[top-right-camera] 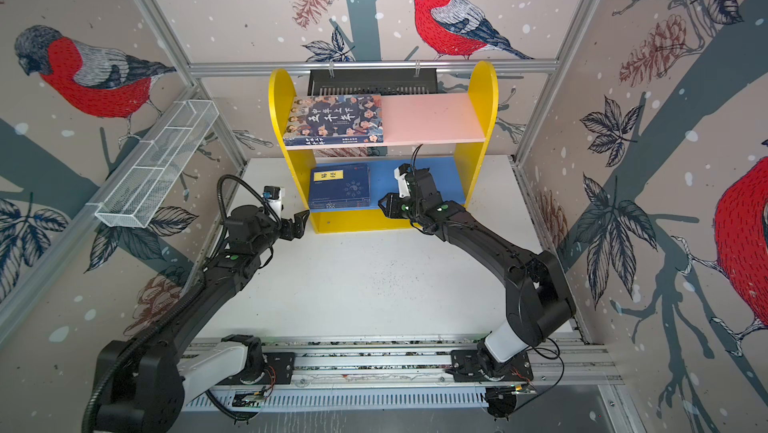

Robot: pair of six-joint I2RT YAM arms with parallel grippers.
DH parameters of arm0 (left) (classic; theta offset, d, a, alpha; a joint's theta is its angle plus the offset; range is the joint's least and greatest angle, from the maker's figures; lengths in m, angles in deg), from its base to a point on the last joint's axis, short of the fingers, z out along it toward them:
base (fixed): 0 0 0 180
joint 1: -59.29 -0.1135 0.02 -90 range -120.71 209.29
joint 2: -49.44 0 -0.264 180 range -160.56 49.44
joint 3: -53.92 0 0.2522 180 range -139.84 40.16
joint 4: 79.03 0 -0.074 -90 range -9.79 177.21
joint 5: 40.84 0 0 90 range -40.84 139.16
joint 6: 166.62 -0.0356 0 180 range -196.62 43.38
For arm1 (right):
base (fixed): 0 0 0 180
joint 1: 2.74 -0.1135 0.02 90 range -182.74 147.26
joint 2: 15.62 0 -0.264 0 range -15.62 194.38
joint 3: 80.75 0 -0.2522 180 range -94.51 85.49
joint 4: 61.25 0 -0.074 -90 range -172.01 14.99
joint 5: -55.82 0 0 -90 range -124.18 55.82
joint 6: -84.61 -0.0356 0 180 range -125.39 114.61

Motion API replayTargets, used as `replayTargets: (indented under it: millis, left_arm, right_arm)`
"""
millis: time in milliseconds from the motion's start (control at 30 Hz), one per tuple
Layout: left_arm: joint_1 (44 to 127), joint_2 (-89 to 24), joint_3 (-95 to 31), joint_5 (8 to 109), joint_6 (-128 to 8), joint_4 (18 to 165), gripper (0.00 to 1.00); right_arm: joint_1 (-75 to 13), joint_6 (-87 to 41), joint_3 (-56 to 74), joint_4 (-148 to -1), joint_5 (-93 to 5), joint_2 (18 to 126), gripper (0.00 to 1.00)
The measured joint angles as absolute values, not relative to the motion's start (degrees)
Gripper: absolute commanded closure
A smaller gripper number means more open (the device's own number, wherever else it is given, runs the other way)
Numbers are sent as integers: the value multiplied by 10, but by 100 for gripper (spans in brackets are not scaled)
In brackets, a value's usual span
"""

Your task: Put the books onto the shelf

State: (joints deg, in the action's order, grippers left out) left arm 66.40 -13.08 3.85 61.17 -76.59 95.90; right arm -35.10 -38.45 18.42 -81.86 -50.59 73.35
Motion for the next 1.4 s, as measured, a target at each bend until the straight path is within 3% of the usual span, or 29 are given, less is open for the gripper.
replayTargets:
  millis: [167,300,400,467,500,867,1033,1400]
  left_arm:
    - [664,-104,27,614,-750,890,8]
    - [655,-74,25,612,-747,853,3]
    - [642,-52,25,610,-738,830,3]
    - [634,-39,29,604,-731,825,3]
    - [631,-33,34,596,-722,824,3]
    - [598,18,164,533,-676,886,3]
    - [594,-12,212,520,-678,976,3]
    - [590,-146,331,521,-707,1325,3]
  right_arm:
    - [-345,-398,210,-791,-525,712,54]
    - [-346,-401,260,-753,-533,670,42]
    - [-362,-396,305,-731,-523,635,27]
    - [-376,-381,331,-716,-507,616,2]
    - [-384,-376,343,-712,-495,607,0]
    - [-390,-252,521,-612,-310,489,0]
    - [-290,-235,593,-575,-267,433,0]
    - [-77,-201,765,-459,-197,272,0]
